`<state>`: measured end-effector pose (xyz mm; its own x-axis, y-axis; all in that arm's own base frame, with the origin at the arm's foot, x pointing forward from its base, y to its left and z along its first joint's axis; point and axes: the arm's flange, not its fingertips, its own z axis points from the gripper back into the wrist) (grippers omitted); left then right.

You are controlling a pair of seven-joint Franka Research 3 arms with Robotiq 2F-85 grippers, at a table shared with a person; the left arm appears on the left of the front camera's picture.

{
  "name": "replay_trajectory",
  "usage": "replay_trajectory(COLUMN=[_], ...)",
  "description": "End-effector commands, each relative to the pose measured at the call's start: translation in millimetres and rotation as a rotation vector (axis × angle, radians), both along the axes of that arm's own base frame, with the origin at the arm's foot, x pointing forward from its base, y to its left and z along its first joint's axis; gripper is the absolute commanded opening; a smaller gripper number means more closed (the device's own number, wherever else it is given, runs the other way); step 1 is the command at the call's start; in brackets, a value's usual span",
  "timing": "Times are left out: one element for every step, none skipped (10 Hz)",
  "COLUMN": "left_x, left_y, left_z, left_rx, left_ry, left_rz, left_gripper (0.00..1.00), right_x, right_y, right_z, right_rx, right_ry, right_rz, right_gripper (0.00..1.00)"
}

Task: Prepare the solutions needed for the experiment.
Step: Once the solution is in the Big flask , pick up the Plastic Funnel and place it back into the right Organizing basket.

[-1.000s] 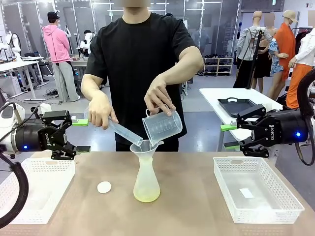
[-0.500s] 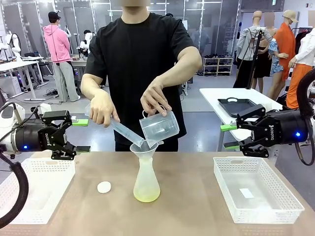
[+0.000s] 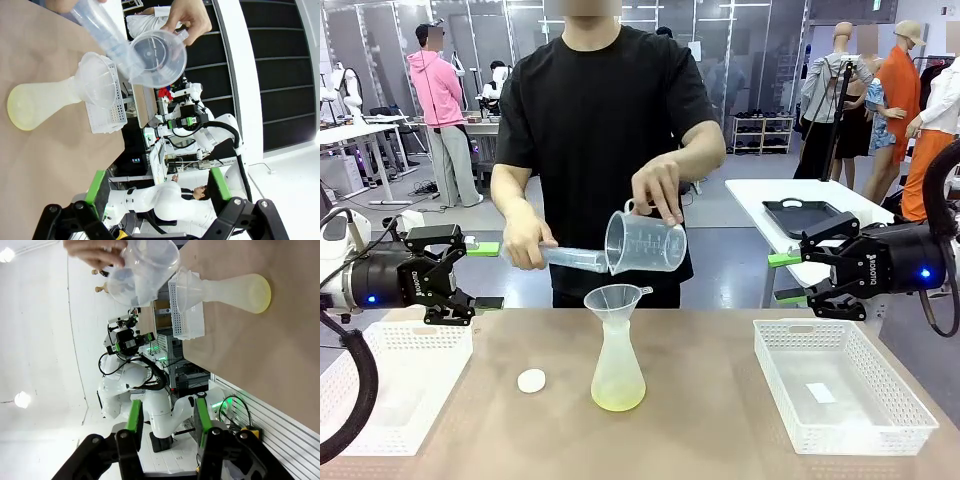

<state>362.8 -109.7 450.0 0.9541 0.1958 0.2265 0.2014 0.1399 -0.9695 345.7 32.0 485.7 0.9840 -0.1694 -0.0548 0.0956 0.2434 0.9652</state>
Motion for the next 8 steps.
replay_trajectory(left_x=[0.0,0.0,0.0,0.0,0.0,0.0,0.0,0.0], left_y=[1.3,1.3,1.3,1.3,1.3,1.3,1.3,1.3], left_z=[1.3,1.3,1.3,1.3,1.3,1.3,1.3,1.3], left_rx=[0.002,0.002,0.002,0.002,0.002,0.002,0.002,0.002], left_ry=[-0.005,-0.005,-0.005,-0.005,-0.005,-0.005,-0.005,-0.005], left_rz=[0.002,0.002,0.002,0.002,0.002,0.002,0.002,0.002], left_gripper=[1.0,1.0,1.0,1.0,1.0,1.0,1.0,1.0], right_x=[0.2,0.2,0.2,0.2,0.2,0.2,0.2,0.2], right_y=[0.0,0.0,0.0,0.0,0.0,0.0,0.0,0.0], right_z=[-0.4,-0.4,-0.4,-0.4,-0.4,-0.4,-0.4,-0.4], right_rx=[0.006,0.006,0.006,0.006,0.006,0.006,0.006,0.006], right_ry=[-0.001,-0.001,-0.001,-0.001,-0.001,-0.001,-0.001,-0.001], right_rz=[0.003,0.003,0.003,0.003,0.003,0.003,0.003,0.003], right_gripper=[0.53,0.53,0.53,0.53,0.53,0.53,0.53,0.53])
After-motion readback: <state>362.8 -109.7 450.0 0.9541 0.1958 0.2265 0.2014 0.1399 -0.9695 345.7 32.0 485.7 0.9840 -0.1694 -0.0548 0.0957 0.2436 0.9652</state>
